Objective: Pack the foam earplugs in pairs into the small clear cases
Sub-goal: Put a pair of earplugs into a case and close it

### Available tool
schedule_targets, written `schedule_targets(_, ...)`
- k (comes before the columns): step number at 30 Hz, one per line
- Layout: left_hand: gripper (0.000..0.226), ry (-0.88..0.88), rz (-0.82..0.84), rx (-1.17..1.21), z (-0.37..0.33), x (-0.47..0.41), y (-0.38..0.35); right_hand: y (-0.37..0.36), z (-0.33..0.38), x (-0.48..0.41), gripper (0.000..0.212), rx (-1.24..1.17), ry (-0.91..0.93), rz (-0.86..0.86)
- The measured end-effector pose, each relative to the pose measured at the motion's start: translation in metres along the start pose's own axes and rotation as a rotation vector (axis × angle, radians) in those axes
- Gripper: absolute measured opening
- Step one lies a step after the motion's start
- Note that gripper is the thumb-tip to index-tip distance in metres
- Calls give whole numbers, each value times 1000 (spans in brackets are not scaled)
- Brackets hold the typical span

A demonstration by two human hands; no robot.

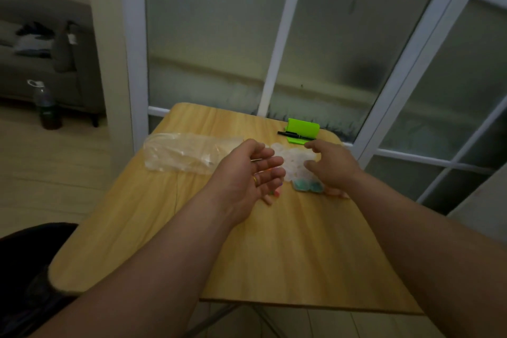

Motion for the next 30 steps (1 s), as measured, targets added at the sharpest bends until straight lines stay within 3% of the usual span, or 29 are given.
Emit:
schedule_targets(5, 26, -15, 7, 12, -6, 1, 2, -13, -4, -21, 38, 15, -5, 76)
schedule_targets(12, 26, -17, 5, -2, -5, 2, 6, -15, 4, -24, 25, -46, 17, -84)
schedule_targets(17, 26, -57, -10, -113, -4, 5, 9, 18, 32, 15, 26, -357, -56, -256)
schedule_targets(22, 25, -120, 45, -347, 7, 18, 3, 31, 78, 84, 42, -830, -163, -99)
schedule_targets(30, 16, -323, 32, -661, 14, 45, 9, 24, 100, 137, 21, -1081, -202, -98)
Point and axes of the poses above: each hand's wrist, its own x-axis away from the middle knuckle, its own y-axis out of the back of the hand, z = x × y, the point moved 4 cm from there along -x, towards the middle knuckle, and after that the axes turned 6 degrees about y, right-handed, at the moved point
